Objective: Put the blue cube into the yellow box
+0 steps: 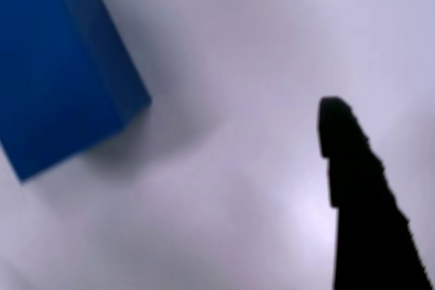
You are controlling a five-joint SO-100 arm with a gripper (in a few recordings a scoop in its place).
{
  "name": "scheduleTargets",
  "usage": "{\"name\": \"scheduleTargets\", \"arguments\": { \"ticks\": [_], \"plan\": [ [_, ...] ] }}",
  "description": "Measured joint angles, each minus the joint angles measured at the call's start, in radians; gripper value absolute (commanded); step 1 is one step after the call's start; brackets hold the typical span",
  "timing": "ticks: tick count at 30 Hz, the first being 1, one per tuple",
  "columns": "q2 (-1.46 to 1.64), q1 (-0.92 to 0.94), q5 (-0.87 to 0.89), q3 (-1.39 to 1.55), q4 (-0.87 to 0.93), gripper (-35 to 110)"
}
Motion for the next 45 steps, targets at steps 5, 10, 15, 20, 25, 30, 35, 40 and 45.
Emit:
{"name": "scheduleTargets", "arguments": {
  "ticks": [5, 10, 15, 20, 25, 30, 35, 40, 45],
  "plan": [
    [-0.091, -0.02, 0.037, -0.074, -0.038, 65],
    [-0.178, -0.032, 0.064, -0.167, -0.038, 65],
    [-0.225, -0.032, 0.075, -0.221, -0.055, 61],
    [-0.27, -0.041, 0.087, -0.258, -0.055, 60],
    [-0.291, -0.055, 0.114, -0.262, -0.054, 58],
    [-0.291, -0.074, 0.138, -0.273, -0.049, 52],
    [-0.301, -0.087, 0.149, -0.284, -0.037, 44],
    [-0.307, -0.087, 0.153, -0.284, -0.035, 41],
    [-0.319, -0.092, 0.153, -0.284, -0.035, 38]
  ]
}}
